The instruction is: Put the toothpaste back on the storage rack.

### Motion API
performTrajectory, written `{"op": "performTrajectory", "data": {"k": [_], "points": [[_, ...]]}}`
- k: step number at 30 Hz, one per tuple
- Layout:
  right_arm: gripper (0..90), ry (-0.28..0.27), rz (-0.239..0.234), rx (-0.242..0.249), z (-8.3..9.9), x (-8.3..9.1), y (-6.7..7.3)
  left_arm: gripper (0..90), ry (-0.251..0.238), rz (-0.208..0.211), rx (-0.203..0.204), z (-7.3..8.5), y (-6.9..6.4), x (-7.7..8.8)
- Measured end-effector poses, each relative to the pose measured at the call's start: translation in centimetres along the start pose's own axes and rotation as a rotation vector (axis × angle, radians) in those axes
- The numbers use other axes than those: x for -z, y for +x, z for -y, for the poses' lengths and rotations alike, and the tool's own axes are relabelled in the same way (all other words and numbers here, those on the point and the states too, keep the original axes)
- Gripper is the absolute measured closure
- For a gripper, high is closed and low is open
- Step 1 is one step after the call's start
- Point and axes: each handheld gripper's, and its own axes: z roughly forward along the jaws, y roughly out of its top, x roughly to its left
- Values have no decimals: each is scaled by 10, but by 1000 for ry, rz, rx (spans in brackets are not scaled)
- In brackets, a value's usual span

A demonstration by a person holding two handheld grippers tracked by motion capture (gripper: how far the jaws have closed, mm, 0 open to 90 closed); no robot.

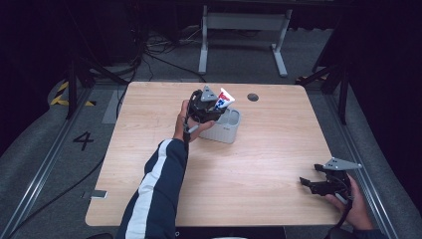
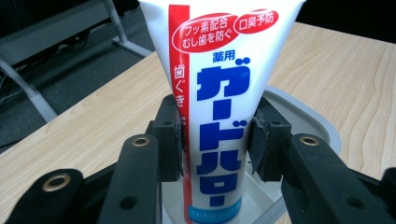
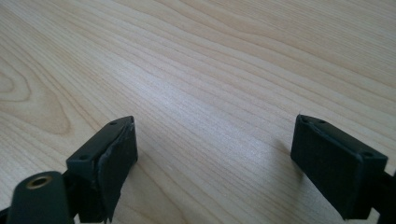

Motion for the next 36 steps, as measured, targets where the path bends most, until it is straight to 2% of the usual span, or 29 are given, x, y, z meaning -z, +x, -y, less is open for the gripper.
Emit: {"op": "performTrajectory", "data": {"k": [7, 11, 16, 18, 36], "points": [[150, 0, 0, 0, 0, 0, 0, 592, 70, 1, -19, 3, -1, -3], [150, 0, 0, 0, 0, 0, 0, 586, 103, 3, -11, 6, -1, -6], [150, 0, 0, 0, 0, 0, 0, 575, 175, 14, -29, 9, 1, -10], [150, 0, 0, 0, 0, 0, 0, 574, 169, 18, -14, 10, 3, -9], [150, 0, 0, 0, 0, 0, 0, 544, 180, 22, 7, 8, 3, -10]]}}
